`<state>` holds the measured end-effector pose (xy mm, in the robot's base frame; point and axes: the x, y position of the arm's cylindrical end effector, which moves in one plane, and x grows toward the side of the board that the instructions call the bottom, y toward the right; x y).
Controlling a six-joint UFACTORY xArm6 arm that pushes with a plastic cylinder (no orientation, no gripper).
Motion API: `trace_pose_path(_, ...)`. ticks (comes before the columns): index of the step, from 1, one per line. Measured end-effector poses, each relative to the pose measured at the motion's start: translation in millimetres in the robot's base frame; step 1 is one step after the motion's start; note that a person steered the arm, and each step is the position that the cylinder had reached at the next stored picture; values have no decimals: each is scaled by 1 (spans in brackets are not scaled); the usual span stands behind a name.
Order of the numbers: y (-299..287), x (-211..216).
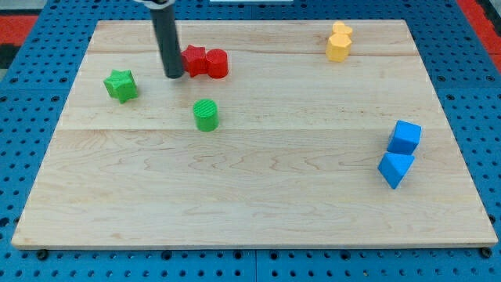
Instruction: Push the red blocks away from the green star
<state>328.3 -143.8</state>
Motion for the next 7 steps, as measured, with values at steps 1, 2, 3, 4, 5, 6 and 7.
trace_pose_path(1, -28, -23)
trace_pose_path(2, 7, -35)
trace_pose_path(3, 58, -4)
trace_pose_path(4, 114, -3)
trace_pose_path(5, 138, -19)
trace_pose_path(6, 158, -35)
trace_pose_path(7, 193, -46)
